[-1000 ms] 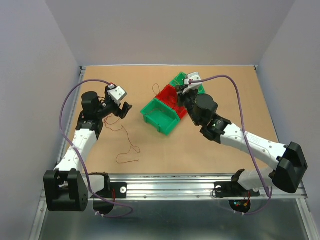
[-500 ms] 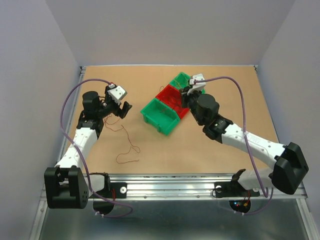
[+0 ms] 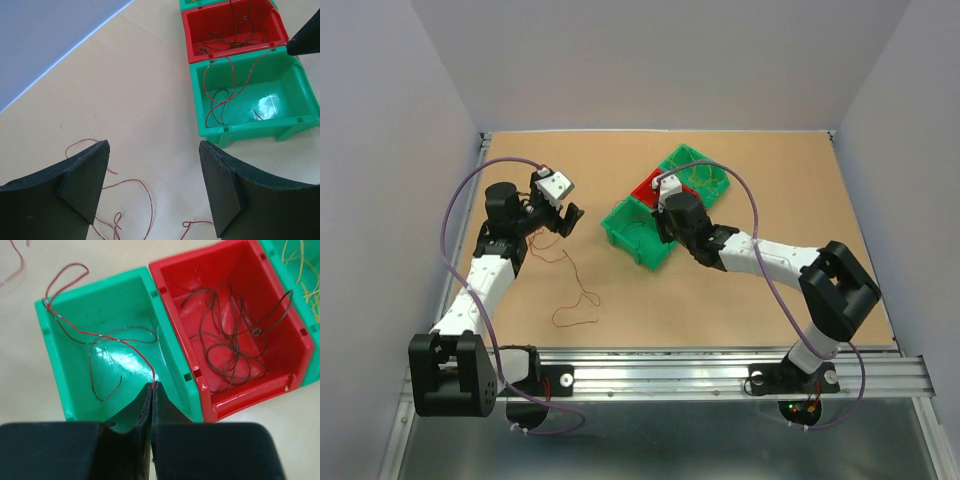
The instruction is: Untangle the cables
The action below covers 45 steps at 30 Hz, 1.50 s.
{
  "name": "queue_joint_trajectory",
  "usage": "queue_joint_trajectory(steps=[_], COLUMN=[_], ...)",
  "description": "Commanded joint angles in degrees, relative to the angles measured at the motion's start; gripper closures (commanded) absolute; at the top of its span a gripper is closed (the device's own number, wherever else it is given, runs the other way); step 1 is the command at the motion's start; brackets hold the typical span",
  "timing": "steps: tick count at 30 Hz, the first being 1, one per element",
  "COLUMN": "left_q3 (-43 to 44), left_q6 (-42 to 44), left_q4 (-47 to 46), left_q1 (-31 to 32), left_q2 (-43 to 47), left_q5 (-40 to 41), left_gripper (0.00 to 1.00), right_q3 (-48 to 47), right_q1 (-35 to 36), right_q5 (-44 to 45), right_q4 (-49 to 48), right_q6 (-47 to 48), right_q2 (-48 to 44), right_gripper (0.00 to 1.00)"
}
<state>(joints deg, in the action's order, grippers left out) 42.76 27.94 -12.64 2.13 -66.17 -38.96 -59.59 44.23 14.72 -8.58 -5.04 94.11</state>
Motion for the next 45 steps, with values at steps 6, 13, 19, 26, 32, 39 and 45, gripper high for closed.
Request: queue_joint_trajectory(steps=[6,13,19,26,32,39,45], left_q3=[0.92,1.88,1.97,2.32,2.59,2.59,2.76], left_q6=[0.53,0.80,0.97,1.32,1.32,1.32,1.32], left_q4=[-0.81,0.43,0.60,0.95,1.22,1.31,1.48], left_q1=[-0.20,-0.20,-0.20,-0.20,-0.20,-0.20,-0.20], left_q2=[-0.71,-2.20,-2.47,-3.35,-3.61,-3.52,-3.88], left_q5=[-2.26,-2.61,-2.88,-2.96,-2.96,-2.79,-2.70], left_gripper=[0.16,0.17,0.17,0.17,0.17,0.17,0.18], right_q3=[-9.56,-16.16,-16.26,-14.85,-13.01,-12.56,-13.97], right_q1=[-0.02,0.07,0.07,0.07,0.07,0.07,0.07], right_q5=[-2.59,-3.73,-5.23,-7.07,-6.55,-4.26,-5.13], right_q4=[1.55,1.37,0.23,0.14,-0.12,-0.30,-0.47], right_q6=[-0.59,1.34,4.16,4.51,4.25,4.07,3.72], right_q2=[9.15,20.05,23.49,22.18,14.02,9.34,9.34], right_gripper=[0.99,0.99,0.99,1.00,0.77,0.58,0.42])
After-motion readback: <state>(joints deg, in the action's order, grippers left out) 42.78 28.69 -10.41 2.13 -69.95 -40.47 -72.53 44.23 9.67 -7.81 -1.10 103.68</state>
